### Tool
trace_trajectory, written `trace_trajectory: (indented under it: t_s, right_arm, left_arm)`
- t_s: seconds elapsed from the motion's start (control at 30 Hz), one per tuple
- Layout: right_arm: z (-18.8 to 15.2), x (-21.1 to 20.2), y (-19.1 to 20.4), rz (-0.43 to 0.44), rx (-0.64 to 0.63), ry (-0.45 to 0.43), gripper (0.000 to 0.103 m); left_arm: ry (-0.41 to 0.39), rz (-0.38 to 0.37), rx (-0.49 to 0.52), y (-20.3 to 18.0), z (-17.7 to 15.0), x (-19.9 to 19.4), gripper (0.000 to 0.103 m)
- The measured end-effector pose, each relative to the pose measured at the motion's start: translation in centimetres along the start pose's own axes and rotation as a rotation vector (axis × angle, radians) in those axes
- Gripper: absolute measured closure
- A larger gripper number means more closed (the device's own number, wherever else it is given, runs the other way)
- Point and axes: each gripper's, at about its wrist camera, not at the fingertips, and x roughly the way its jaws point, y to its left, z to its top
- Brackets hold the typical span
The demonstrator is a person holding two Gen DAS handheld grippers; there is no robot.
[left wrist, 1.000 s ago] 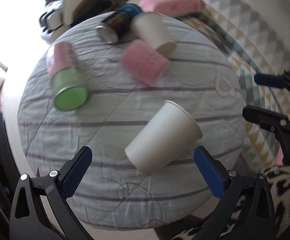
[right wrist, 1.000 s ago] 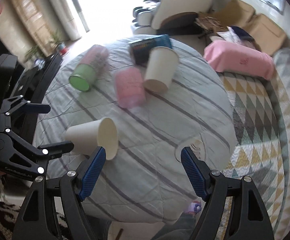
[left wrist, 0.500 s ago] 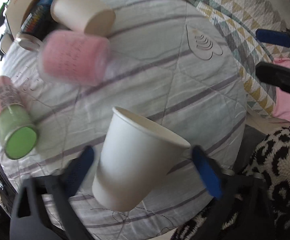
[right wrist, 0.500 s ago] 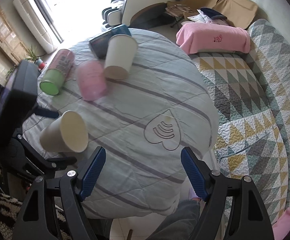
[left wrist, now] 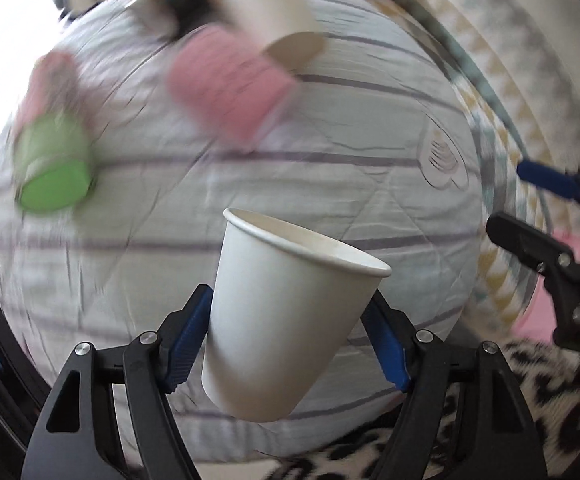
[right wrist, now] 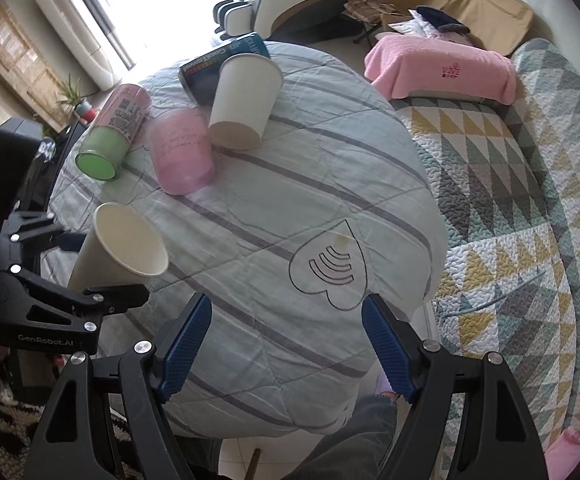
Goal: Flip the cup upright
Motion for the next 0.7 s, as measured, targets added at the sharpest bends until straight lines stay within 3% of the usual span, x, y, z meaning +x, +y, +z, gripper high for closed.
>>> trace_trajectory:
  t_s: [0.37,0.47,0.7]
  right_arm:
    - [1.9,1.9,3.3,0.018,-0.187,0.087,0.024]
    - [2.2,2.1,4.4,0.026,-0.241,0.099,0.024]
    - [2.4,2.1,6.2,0.04,-0.31,0.093,0.024]
  left_arm:
    - [-0.127,-0.054,-0.516,5.3,-5.9,-2.1,0.028]
    - [-0.155,-0.065,-0.605,6.1,-6.9,-2.6,0.028]
    - [-0.274,-0.078,-0.64,7.0,-7.5,-3.8,0.028]
